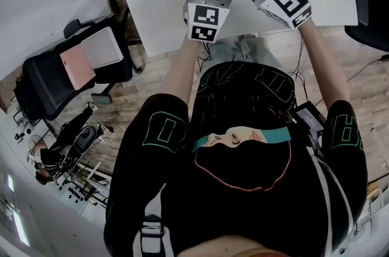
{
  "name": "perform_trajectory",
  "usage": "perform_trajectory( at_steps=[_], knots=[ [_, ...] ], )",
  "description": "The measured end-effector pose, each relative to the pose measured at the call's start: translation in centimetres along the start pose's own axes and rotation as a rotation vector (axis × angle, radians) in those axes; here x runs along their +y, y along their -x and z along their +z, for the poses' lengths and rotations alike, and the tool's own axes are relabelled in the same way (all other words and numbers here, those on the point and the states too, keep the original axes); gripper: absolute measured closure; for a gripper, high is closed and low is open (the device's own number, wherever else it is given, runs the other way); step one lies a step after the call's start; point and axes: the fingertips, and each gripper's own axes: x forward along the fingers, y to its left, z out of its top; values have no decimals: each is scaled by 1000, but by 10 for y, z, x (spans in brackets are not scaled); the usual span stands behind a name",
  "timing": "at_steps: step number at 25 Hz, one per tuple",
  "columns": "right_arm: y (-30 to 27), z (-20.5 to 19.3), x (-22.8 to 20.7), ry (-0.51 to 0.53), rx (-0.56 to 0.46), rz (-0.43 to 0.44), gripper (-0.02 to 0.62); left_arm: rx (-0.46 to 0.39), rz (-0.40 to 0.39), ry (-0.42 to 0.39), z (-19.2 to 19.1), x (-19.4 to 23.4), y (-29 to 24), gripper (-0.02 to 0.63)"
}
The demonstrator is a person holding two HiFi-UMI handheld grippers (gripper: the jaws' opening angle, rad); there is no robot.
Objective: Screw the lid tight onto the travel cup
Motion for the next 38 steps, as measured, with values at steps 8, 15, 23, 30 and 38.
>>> perform_trajectory(
  at_steps=[8, 15, 23, 30, 38],
  knots=[
    [-2, -3, 0, -35, -60, -191, 376, 9, 5, 1, -2, 4, -1, 314],
    [-2, -3, 1, -1, -24, -146, 371, 16, 4, -3, -3, 3, -1, 316],
    [7, -5, -1, 103, 77, 84, 370, 18, -20, 18, -5, 1, -2, 316],
    [8, 0, -5, 60, 117, 308, 367, 29, -26, 17, -7, -2, -2, 316],
    [4, -2, 1, 34, 133, 471, 380, 33, -35, 13, -9, -5, -4, 316]
  ],
)
